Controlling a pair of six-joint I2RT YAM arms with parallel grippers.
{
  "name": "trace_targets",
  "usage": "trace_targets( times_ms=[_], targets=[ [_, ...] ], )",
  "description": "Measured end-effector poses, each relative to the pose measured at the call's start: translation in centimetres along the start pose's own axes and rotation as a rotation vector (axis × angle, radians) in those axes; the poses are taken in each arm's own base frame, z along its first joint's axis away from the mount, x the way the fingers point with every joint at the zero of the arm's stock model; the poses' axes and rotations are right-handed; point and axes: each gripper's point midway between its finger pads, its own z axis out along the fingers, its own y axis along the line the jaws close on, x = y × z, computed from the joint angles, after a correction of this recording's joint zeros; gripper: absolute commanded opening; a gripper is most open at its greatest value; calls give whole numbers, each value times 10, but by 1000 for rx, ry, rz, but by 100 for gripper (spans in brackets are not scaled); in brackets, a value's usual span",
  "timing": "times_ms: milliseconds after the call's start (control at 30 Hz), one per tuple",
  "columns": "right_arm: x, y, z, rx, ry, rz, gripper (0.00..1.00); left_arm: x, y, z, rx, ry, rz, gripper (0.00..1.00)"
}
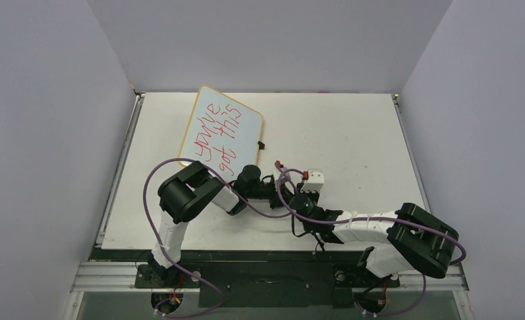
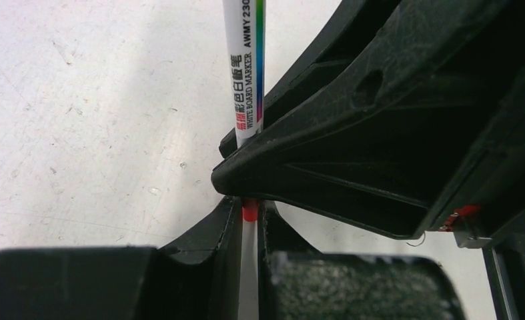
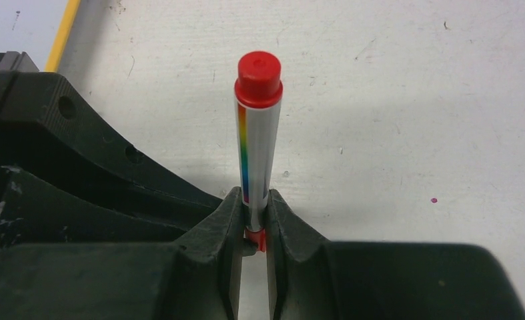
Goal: Write a sentence on the whiteboard
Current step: Close the whiteboard marker at the center of the board, then place the whiteboard marker at the center of the board.
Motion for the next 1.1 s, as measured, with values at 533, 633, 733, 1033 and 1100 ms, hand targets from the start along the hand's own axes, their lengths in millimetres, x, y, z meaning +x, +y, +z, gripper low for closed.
trace_targets(
  times_ms=[533,633,733,1033,1100],
  targets=[
    [-20,-8,-22,16,102,-71,0,-31,-7,-5,-54,-6,6,45],
    [-30,-12,-18,17,114,-52,0,-49,-8,-10,-82,-30,21,46],
    [-37,-18,-13,26,133,-41,0,-64,-6,-14,-115,-48,32,46],
    [-57,-8,6,12,193,-44,0,-94,5,-27,-227,-72,17,46],
    [-59,-8,15,20,208,-43,9,-99,7,-30,-247,-78,7,46]
  ],
)
